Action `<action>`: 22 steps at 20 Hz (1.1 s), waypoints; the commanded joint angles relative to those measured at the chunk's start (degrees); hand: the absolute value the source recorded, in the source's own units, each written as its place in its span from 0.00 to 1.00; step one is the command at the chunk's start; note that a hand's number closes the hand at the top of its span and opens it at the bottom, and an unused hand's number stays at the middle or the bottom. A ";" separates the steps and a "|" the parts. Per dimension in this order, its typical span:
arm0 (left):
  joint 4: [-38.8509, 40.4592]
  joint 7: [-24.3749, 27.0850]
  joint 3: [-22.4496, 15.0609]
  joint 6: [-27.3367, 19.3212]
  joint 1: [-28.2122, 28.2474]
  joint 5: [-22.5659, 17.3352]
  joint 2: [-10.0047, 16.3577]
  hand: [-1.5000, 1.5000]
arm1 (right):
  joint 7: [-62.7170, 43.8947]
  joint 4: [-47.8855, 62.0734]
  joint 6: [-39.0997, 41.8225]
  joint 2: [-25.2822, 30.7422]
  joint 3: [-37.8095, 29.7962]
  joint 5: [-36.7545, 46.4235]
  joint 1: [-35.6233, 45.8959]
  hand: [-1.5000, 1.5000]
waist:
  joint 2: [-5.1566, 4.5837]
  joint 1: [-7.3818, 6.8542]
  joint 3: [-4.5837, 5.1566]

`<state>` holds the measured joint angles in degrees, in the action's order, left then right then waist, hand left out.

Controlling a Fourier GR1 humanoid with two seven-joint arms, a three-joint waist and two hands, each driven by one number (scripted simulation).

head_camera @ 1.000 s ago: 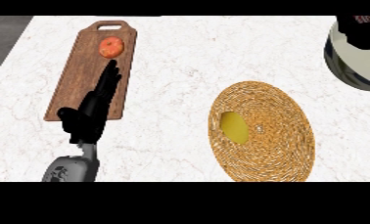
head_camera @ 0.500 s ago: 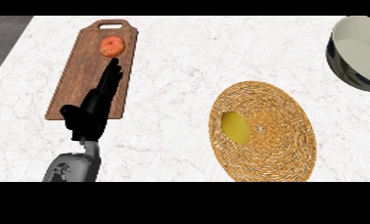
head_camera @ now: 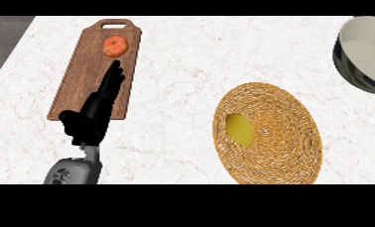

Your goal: Pick the can from the placemat and place it in the bowl

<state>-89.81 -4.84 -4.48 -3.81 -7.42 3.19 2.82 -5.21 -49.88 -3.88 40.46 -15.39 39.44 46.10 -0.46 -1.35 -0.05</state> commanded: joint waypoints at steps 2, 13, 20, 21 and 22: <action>-0.32 -0.53 1.62 0.73 -1.81 -0.72 1.20 0.50 | 10.79 15.28 -6.47 2.26 -2.88 1.04 0.37 1.00 | -0.23 -0.43 -0.06; 4.15 0.74 2.52 1.68 -3.96 -1.15 1.14 0.50 | 19.74 33.14 3.83 3.84 -7.60 -3.83 3.47 0.00 | -0.63 -1.10 -0.16; 2.12 -2.56 2.08 1.33 -4.88 -0.86 0.98 0.50 | 30.08 34.91 5.61 4.69 -13.43 -9.84 4.07 0.00 | -0.47 -0.60 -0.18; 0.17 -0.93 1.14 1.05 -0.74 -0.34 0.64 0.50 | 30.81 34.08 4.12 4.73 -15.06 -11.43 4.09 0.00 | -0.22 -0.67 -0.15; 1.39 -2.28 3.32 1.81 -4.12 -2.03 1.61 0.50 | 33.32 34.74 4.72 6.39 -16.25 -12.36 3.29 0.00 | -0.51 -0.63 -0.21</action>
<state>-88.66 -5.92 -2.68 -2.52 -9.98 2.31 3.64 23.10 -15.88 0.89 45.59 -27.87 30.71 49.55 -0.88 -2.14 -0.23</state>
